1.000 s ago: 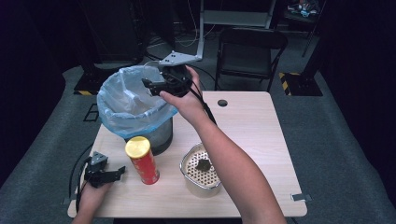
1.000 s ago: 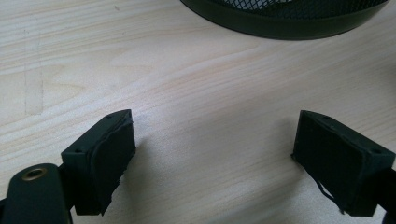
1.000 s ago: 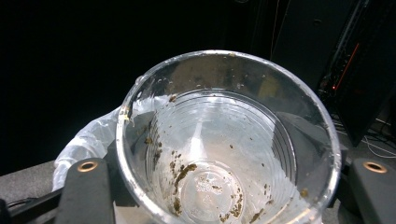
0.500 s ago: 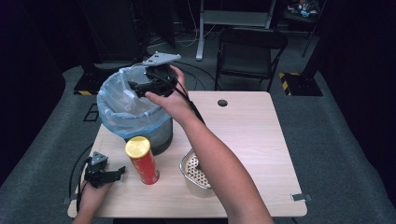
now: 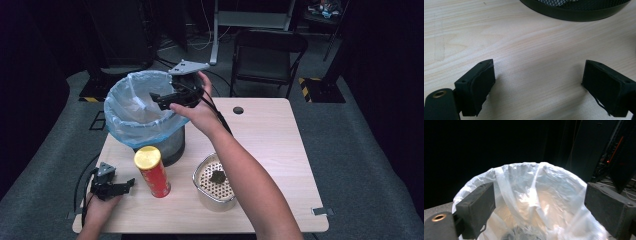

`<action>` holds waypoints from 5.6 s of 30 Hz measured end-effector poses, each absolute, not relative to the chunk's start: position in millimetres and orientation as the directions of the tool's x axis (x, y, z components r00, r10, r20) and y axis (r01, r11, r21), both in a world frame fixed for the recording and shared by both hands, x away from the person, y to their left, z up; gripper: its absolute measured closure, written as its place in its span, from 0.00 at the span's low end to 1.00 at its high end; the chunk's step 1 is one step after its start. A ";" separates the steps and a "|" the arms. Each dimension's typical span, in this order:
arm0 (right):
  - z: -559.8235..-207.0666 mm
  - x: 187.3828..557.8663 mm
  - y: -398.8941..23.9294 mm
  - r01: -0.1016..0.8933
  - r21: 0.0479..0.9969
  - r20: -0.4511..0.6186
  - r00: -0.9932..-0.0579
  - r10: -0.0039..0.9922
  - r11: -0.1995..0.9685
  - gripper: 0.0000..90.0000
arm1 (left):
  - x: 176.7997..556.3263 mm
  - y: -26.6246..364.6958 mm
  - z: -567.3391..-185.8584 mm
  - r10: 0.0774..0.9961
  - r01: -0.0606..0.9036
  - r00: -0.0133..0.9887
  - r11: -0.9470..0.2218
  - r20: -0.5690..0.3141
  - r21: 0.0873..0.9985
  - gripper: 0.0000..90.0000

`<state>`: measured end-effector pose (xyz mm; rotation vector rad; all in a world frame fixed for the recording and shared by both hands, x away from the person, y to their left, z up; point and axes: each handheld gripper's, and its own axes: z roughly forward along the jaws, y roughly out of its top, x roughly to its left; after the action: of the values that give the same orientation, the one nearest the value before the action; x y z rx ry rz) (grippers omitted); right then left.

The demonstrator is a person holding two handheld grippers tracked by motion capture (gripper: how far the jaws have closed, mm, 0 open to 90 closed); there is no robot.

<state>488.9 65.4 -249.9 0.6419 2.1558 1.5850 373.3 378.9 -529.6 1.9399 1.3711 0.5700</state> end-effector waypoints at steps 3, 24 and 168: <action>-248.3 483.8 48.8 0.138 0.962 -0.028 -0.808 0.588 0.236 0.17 | 373.2 379.8 -527.5 0.935 0.649 0.351 -0.208 -0.045 0.732 0.13; -278.1 440.9 -76.8 0.176 0.946 -0.063 -0.724 0.687 0.273 0.28 | 358.5 369.5 -472.3 0.889 0.580 0.450 -0.220 -0.083 0.784 0.12; -383.5 379.0 -172.0 0.330 0.917 0.016 -0.594 0.805 0.225 0.26 | 461.5 316.2 -256.5 0.893 0.539 0.442 -0.185 -0.088 0.821 0.19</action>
<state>379.0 -172.0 -383.5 1.0423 2.0373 1.3460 461.5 316.2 -256.5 1.8581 1.2148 0.5334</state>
